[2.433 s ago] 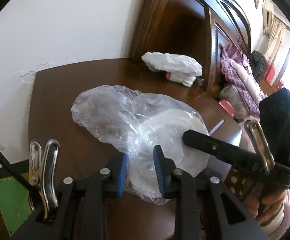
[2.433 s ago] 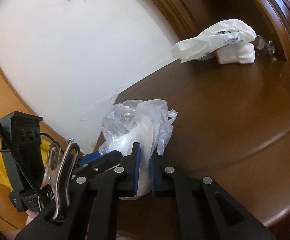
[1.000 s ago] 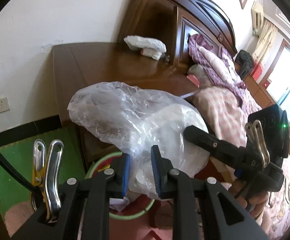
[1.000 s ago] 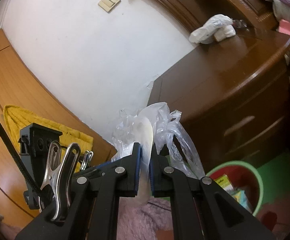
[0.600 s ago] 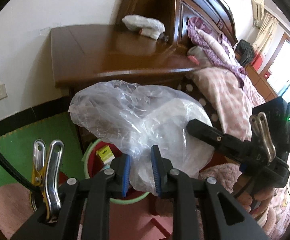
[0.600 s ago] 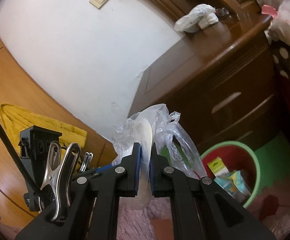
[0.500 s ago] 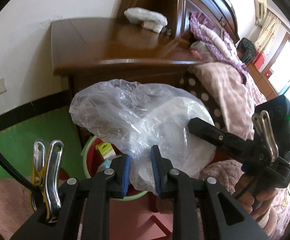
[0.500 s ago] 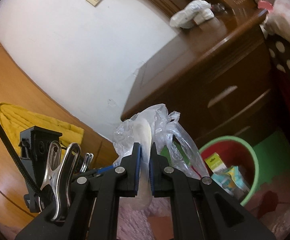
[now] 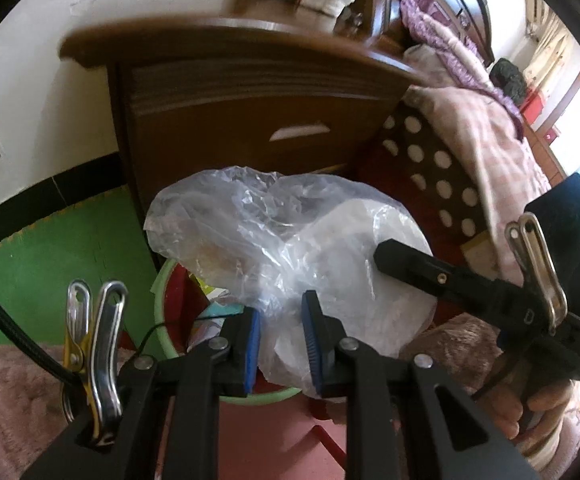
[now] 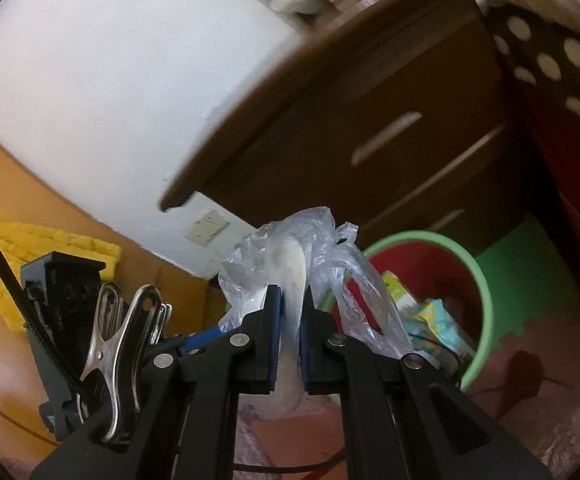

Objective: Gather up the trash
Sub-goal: 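Carry the clear bag with the right tool down over the red bin, then open the right tool to drop the clear bag into the bin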

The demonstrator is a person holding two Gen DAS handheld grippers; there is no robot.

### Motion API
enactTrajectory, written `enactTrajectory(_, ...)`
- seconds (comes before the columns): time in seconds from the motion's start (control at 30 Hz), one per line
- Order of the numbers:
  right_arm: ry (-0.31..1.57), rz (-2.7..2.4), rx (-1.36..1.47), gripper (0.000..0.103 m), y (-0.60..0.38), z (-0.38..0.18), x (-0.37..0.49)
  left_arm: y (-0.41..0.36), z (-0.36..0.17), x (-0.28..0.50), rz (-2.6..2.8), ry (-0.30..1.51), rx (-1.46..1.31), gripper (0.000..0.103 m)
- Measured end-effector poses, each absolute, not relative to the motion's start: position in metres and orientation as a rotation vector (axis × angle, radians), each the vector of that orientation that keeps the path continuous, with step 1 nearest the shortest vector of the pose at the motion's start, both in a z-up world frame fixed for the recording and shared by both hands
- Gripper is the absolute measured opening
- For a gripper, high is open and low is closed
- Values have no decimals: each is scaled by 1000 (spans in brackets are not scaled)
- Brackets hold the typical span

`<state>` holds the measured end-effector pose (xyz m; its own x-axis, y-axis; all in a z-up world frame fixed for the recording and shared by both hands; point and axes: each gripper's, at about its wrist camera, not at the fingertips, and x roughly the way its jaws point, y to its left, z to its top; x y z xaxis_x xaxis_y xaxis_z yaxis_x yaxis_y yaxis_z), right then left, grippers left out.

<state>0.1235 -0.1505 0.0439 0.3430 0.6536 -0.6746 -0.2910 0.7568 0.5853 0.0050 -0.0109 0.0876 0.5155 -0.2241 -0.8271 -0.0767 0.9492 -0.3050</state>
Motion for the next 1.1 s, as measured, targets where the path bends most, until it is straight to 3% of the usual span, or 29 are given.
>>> enactTrajectory(0.97, 1181, 353, 356, 11, -169, -43, 146, -29, 4, 68, -56, 1129, -324, 21)
enactTrajectory(1.1, 1179, 328, 356, 11, -172, -46, 148, -27, 1, 69, -62, 1130, -338, 29)
